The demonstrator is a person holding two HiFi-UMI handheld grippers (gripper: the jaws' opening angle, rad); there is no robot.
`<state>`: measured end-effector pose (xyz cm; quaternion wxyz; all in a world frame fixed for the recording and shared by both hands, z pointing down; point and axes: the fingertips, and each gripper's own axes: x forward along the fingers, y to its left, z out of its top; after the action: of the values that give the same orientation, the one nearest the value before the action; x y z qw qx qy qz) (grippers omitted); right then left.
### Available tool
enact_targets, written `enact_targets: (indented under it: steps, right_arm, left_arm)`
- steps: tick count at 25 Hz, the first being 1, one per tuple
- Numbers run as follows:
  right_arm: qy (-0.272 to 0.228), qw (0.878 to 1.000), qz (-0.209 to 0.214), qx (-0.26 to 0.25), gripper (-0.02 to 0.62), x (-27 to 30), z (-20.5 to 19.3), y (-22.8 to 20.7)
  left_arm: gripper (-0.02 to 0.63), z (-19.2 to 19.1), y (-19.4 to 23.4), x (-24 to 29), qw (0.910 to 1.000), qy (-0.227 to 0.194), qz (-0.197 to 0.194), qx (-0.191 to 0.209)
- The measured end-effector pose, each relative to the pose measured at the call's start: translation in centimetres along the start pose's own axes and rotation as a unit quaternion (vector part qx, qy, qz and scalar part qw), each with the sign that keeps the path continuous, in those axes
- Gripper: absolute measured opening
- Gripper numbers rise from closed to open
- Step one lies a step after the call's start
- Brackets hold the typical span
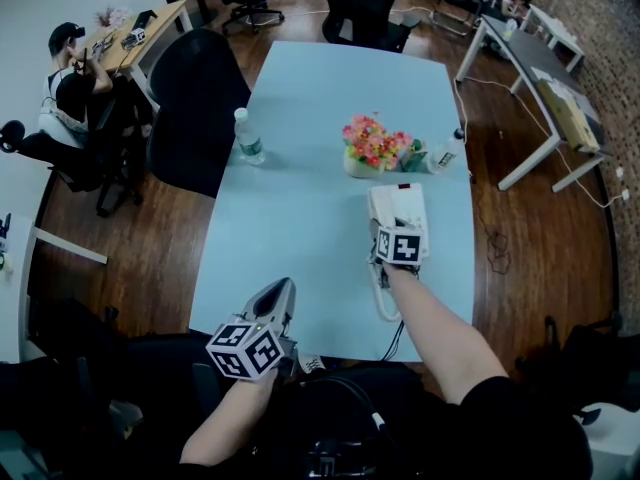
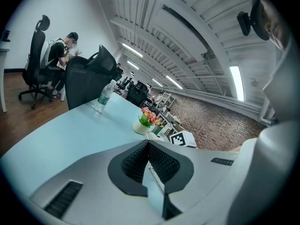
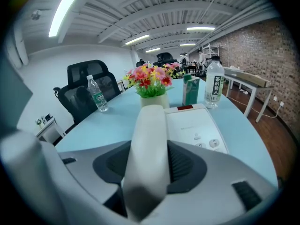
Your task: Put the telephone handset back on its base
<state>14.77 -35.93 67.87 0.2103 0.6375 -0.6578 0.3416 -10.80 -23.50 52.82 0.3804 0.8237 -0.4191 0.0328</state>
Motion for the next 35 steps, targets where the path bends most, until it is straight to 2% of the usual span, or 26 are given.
enact_targets:
  steps: [5,7,8,15,17,18,20,21,22,23,26,30,32,35]
  right_arm:
    - [0.009,1.0,-0.002,-0.023,0.253,0.4,0.0,0.1]
    - [0.018,0.999,-0.01,-0.037,0.355,0.6,-0.1,0.0]
    - [0.022,0.999,-0.016,-0.043,0.365,0.6,-0.3,-0.2]
    - [0.012,0.999,-0.005,-0.041,0.364,-0.2,0.1,0.1]
    - [0.004,0.999,0.001,-0.046,0.362,-0.8,0.5,0.4]
    - [-0.003,0.999,0.001,-0.05,0.346,-1.4,0.9,0.5]
    - [-0.024,0.998,-0.002,-0.053,0.276,-2.7,1.8,0.6]
    - [-0.038,0.998,-0.003,-0.055,0.201,-3.5,2.2,0.7]
    - [-0.051,0.997,0.001,-0.059,0.05,-4.4,2.6,1.0]
    - [-0.062,0.996,0.013,-0.062,0.009,-5.3,2.8,1.5]
    - [-0.087,0.993,0.07,-0.033,0.009,-7.9,3.2,3.5]
    - [-0.113,0.982,0.136,0.061,0.011,-11.9,2.7,5.2]
    - [-0.122,0.977,0.154,0.088,0.011,-13.8,1.9,5.7]
    - [-0.134,0.975,0.157,0.082,0.011,-17.4,0.4,6.0]
  left_arm:
    - [0.0,-0.4,-0.1,0.2,1.0,0.004,0.001,-0.003]
    - [0.0,-0.5,-0.1,0.4,1.0,0.005,0.001,-0.006]
    - [0.0,-0.5,-0.1,0.4,1.0,0.005,0.0,-0.007]
    - [0.0,-0.5,-0.5,0.7,0.9999,0.007,-0.006,-0.008]
    - [0.0,-0.7,-0.6,0.8,0.9996,0.01,-0.012,-0.024]
    - [0.0,-0.8,-0.8,0.9,0.9992,0.012,-0.016,-0.035]
    - [0.0,-0.8,-1.0,0.9,0.9986,0.013,-0.021,-0.046]
    - [0.0,-0.7,-1.1,0.7,0.9986,0.014,-0.022,-0.045]
    - [0.0,-0.7,-1.2,0.6,0.9987,0.014,-0.023,-0.043]
    - [0.0,-0.6,-1.3,0.4,0.9988,0.014,-0.023,-0.04]
    - [0.0,-0.7,-1.5,-0.2,0.9989,0.016,-0.027,-0.033]
    - [0.0,-1.6,-1.8,-1.4,0.9986,0.022,-0.042,-0.025]
    - [0.0,-2.4,-2.1,-1.8,0.9981,0.032,-0.05,-0.013]
    - [0.0,-4.1,-3.0,-2.3,0.9961,0.055,-0.058,0.035]
